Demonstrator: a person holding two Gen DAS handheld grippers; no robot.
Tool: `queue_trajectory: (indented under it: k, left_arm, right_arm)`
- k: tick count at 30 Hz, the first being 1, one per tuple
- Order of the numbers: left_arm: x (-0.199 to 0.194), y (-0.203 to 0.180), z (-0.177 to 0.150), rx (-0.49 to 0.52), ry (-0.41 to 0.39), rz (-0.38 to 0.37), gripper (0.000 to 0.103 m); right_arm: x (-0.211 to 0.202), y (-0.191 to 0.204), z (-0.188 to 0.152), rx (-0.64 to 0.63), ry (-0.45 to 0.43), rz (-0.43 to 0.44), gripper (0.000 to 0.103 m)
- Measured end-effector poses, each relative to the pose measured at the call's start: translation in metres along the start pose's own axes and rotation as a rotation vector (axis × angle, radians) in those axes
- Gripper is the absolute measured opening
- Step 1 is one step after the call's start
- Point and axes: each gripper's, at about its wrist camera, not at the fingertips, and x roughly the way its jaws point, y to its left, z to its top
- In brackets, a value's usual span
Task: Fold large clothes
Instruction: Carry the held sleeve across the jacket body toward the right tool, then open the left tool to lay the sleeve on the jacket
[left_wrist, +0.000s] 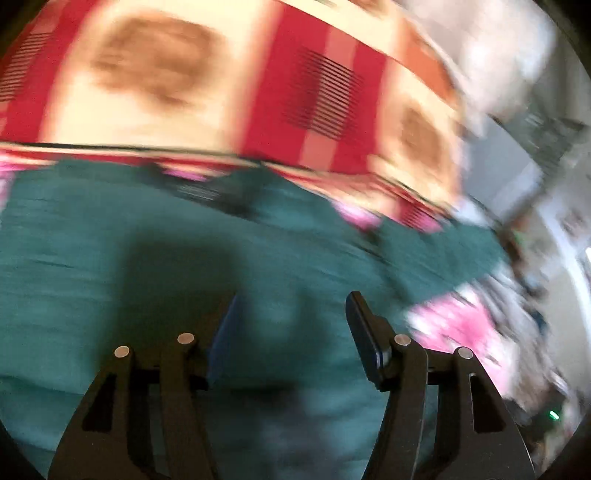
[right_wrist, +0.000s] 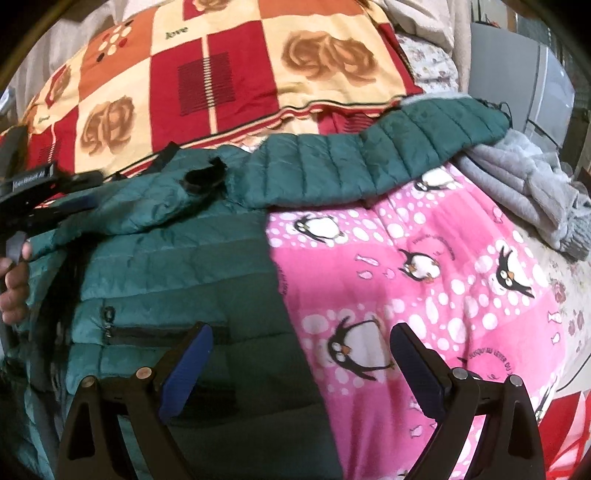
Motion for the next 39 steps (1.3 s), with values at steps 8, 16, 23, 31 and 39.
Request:
queue_trajectory:
  k: [8,16,23,31,39]
  left_arm:
    - [-0.009,0.107,-0.002,-0.124,0.023,0.24,0.055]
    - [-0.055,0.083,0.026,-0.053,-0.121,0.217,0.058]
    - [-0.028,0.121,0.044,-0.177,-0.102,0.296,0.068]
    - [0.011,0.118,0.022,-0.113,-0.063,0.382,0.07]
    - [-0.004,0.104,0.022,-0.047,-0.013,0.407,0.07]
  right_arm:
    - [-0.002,0.031,0.033,-0.046,-0.083,0.052,0.09]
    - [0.041,0.118,0.124,-0.133,-0.143,0.254,0.089]
    - [0.122,0.17,0.144,-0.132,-0.043,0.499,0.08]
    - [0.18,0.134,0.134,-0.111,0.109,0.367,0.065]
    - [0.181,0.144,0.132,-0.155,0.102,0.348,0.068]
